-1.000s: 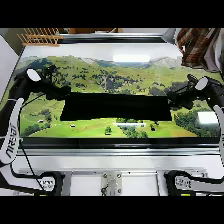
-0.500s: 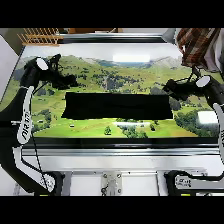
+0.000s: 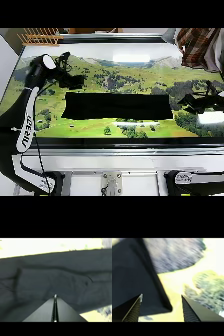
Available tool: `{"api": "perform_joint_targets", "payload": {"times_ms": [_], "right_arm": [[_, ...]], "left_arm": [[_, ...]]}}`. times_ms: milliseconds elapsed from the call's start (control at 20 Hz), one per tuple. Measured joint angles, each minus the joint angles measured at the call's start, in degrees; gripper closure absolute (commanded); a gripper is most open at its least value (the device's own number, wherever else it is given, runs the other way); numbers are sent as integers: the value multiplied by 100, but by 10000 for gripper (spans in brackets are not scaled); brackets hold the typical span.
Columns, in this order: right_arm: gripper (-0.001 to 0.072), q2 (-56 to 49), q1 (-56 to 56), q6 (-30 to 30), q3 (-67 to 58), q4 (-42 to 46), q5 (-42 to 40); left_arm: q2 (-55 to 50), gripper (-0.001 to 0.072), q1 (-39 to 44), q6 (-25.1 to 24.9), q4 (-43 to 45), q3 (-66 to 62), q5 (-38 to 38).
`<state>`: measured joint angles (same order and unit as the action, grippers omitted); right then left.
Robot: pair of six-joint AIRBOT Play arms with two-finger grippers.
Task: Fold the clothes and pants, and hang the long-sleeved shirts on hangers.
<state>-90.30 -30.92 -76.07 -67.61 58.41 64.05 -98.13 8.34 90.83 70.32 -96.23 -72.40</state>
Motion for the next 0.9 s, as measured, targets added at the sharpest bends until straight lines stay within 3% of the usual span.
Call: {"api": "perform_joint_targets", "payload": {"times_ms": [400, 450, 650, 900], "right_arm": [[180, -988, 85, 1147, 81, -1574, 236], [220, -1054, 170, 1211, 81, -1714, 238], [702, -1200, 461, 1388, 79, -1856, 37], [704, -935, 518, 1322, -149, -1668, 0]], "left_arm": [[118, 696, 1082, 179, -7, 601, 907], [118, 697, 1161, 240, -4, 616, 1005], [120, 697, 1458, 393, -4, 645, 1421], [-164, 697, 1744, 562, -81, 627, 1676]]}}
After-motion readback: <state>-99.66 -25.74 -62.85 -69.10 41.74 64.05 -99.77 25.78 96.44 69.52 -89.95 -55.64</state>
